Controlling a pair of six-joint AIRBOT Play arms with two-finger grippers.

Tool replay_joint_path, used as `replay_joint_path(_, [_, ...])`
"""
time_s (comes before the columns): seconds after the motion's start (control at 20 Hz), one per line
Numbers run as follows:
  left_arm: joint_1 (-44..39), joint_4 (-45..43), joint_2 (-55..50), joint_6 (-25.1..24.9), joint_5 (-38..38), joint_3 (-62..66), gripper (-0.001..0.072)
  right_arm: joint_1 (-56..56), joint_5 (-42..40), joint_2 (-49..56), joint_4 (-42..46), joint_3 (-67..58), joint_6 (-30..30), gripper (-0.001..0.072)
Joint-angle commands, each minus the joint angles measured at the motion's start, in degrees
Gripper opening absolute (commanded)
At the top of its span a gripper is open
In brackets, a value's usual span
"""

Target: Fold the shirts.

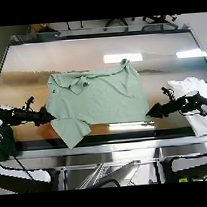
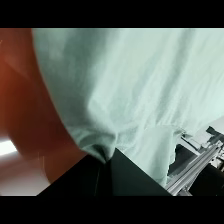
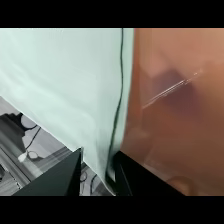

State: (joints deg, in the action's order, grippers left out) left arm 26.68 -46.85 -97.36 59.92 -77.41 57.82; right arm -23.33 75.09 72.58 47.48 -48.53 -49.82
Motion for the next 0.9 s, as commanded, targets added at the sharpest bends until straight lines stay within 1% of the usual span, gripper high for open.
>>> replay_joint_path(0.0, [0.0,0.0,0.0,0.0,0.0,0.1,0.0014,-1.0,-0.9,-0.8,0.5,0.0,-0.3,0.0293])
replay_joint_path(0.1, [0.0,0.0,0.0,-0.1,0.0,0.1,0.0014,0.9,-1.0,-0.6,-0.1,1.1,-0.5,0.0293])
replay_joint_path(0.25, [0.0,0.5,0.0,-0.6,-0.2,0.1,0.0014,6.1,-3.9,0.0,-0.7,1.6,-0.5,0.0281])
replay_joint_path(0.3, [0.0,0.5,0.0,-0.6,-0.4,0.1,0.0013,7.7,-4.5,0.0,-2.4,1.6,0.0,0.0190])
replay_joint_path(0.35, [0.0,0.6,0.1,-1.0,-1.0,0.1,0.0013,8.8,-4.6,0.0,-5.1,1.6,1.1,0.0152])
replay_joint_path(0.4, [0.0,0.6,0.6,-1.6,-1.8,0.1,0.0013,9.5,-4.2,0.0,-7.9,1.3,1.9,0.0147])
replay_joint_path(0.45, [0.0,0.9,1.7,-2.1,-2.5,0.1,0.0013,9.6,-2.8,-0.5,-10.5,0.8,2.4,0.0041])
replay_joint_path(0.5, [0.0,2.2,3.6,-3.0,-3.4,0.1,0.0013,9.4,-1.3,-1.5,-12.5,-0.2,3.0,0.0017])
replay_joint_path(0.6, [0.2,8.5,9.6,-5.1,-3.8,0.1,0.0012,8.4,2.6,-5.2,-15.6,-4.0,2.9,0.0017])
replay_joint_path(0.65, [0.5,12.4,13.2,-6.2,-4.2,0.1,0.0013,8.0,4.5,-7.8,-17.6,-6.4,2.8,0.0017])
replay_joint_path(0.7, [0.5,17.6,17.4,-8.2,-5.7,0.1,0.0013,7.5,5.4,-11.5,-19.7,-9.3,2.7,0.0017])
replay_joint_path(0.8, [0.6,29.9,25.7,-13.2,-10.6,0.1,0.0013,7.2,4.0,-19.8,-22.8,-15.7,2.7,0.0016])
replay_joint_path(0.85, [0.9,38.4,30.4,-16.3,-13.3,0.1,0.0013,7.2,2.4,-23.9,-24.3,-18.8,2.8,0.0017])
